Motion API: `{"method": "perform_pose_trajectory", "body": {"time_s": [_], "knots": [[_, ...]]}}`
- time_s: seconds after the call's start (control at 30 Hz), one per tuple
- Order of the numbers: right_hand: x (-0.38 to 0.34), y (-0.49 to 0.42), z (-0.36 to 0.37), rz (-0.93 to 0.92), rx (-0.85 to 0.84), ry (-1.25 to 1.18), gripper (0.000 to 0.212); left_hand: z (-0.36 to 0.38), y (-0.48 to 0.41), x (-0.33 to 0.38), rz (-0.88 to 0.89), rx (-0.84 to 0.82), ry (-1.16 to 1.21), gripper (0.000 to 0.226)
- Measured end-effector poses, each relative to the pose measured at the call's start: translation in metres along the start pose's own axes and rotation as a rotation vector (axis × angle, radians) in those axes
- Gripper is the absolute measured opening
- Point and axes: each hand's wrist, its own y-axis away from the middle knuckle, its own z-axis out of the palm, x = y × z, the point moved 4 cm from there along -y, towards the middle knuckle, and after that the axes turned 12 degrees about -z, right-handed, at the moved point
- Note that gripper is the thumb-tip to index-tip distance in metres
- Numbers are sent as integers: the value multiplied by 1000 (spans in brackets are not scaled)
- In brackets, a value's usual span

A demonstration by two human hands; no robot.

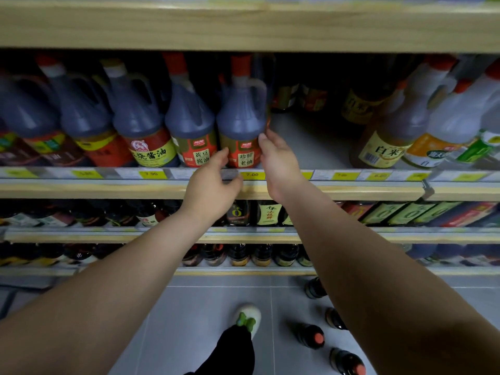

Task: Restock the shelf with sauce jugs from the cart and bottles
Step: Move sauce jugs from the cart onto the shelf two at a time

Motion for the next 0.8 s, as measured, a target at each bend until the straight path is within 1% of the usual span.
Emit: {"method": "perform_pose_trajectory", "body": {"time_s": [0.07,0.17,0.27,0.3,0.4,0.43,0.53,0.67,0.73,0.8], "knots": [[-1,8,-4,-20,-32,5,41,0,7,2,18,-24,8,56],[-13,35,-30,-69,-26,215,30,6,21,10,17,-87,60,37],[-22,73,-67,-82,-45,369,20,21,45,23,-10,-207,147,17],[-24,88,-82,-80,-37,401,18,27,57,29,-10,-251,170,14],[-27,136,-137,-49,46,439,14,48,101,44,-11,-417,178,15],[-28,159,-160,-33,84,455,11,59,121,49,-5,-487,173,14],[-22,211,-216,21,184,475,7,84,167,61,8,-630,150,10],[-4,271,-278,73,312,463,8,124,216,70,1,-756,80,8],[7,292,-303,106,377,442,15,146,232,74,3,-815,45,11],[18,305,-320,148,432,412,15,164,238,75,3,-845,24,13]]}}
